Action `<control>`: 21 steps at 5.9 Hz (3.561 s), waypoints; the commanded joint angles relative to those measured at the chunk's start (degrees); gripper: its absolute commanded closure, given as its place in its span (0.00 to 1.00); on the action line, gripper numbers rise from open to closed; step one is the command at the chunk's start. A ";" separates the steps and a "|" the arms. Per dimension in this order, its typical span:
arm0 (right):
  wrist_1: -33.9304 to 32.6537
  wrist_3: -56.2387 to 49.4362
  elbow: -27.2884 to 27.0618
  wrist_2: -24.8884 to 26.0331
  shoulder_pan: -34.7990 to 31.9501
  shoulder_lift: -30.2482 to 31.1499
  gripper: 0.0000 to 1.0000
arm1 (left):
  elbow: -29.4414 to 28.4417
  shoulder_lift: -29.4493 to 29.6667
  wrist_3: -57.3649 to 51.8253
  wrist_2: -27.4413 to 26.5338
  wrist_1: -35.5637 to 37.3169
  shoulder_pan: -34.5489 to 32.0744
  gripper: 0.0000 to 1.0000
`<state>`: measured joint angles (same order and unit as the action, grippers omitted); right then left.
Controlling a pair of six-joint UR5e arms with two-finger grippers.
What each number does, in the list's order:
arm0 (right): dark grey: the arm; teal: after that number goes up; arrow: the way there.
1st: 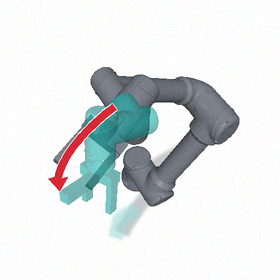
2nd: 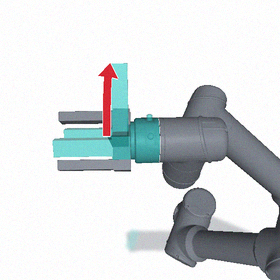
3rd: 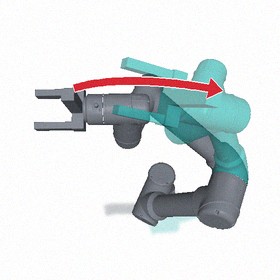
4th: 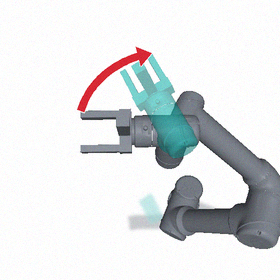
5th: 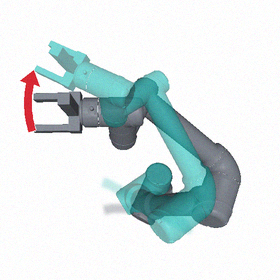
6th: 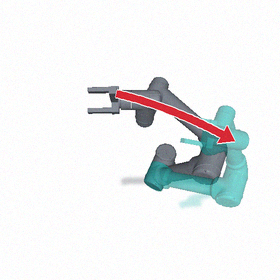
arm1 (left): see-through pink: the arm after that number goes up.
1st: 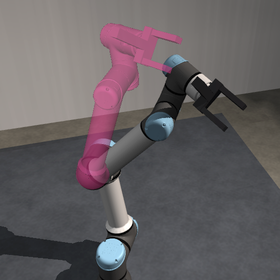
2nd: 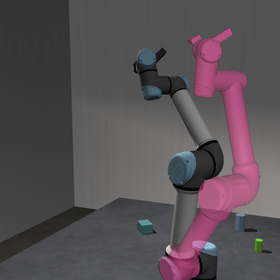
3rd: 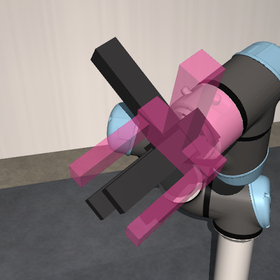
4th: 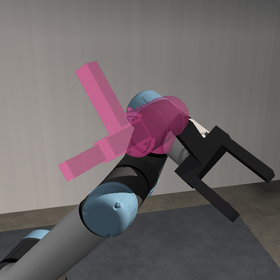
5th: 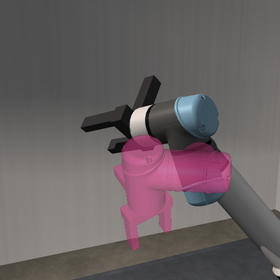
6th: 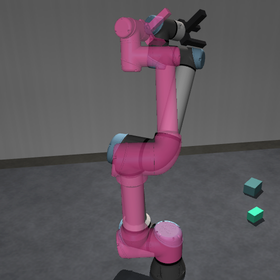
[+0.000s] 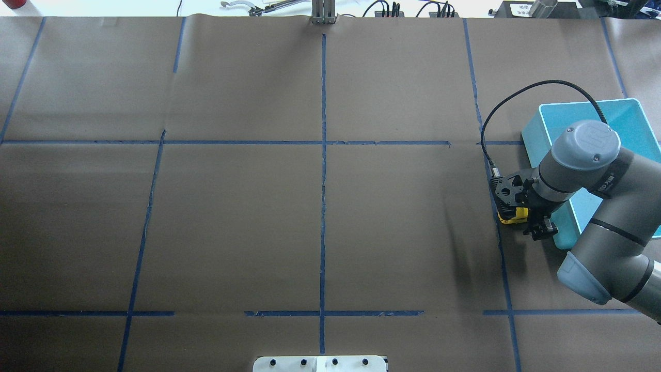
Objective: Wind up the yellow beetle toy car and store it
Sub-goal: 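Close the right gripper around the yellow car, then lift the car with the right gripper and carry it over the bin, then lower the held car into the light-blue bin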
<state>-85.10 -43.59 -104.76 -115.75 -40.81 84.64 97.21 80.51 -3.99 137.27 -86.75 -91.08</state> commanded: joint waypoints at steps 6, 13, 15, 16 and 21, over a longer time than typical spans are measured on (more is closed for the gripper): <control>-24.53 -0.18 -14.04 -0.97 -6.71 -9.65 1.00 | 0.08 0.09 0.03 0.02 -0.17 -0.15 0.00; -8.86 -17.08 -2.96 -5.08 -21.50 3.51 1.00 | 2.19 0.53 -0.23 -0.16 -0.44 -4.37 0.00; -4.66 -16.35 2.85 -5.01 -21.33 2.99 1.00 | 2.19 0.44 -0.23 -0.07 -0.44 -4.46 0.00; 2.50 -14.88 8.02 -5.01 -21.24 2.90 1.00 | 2.89 0.18 -0.23 -0.07 -0.44 -4.63 0.00; 6.26 -7.21 9.22 -5.18 -15.97 2.81 0.99 | 2.99 0.70 0.03 -0.69 0.09 -5.85 0.00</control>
<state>-78.82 -50.97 -95.45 -120.75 -56.86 87.40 100.23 81.18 -3.98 136.60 -86.81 -96.12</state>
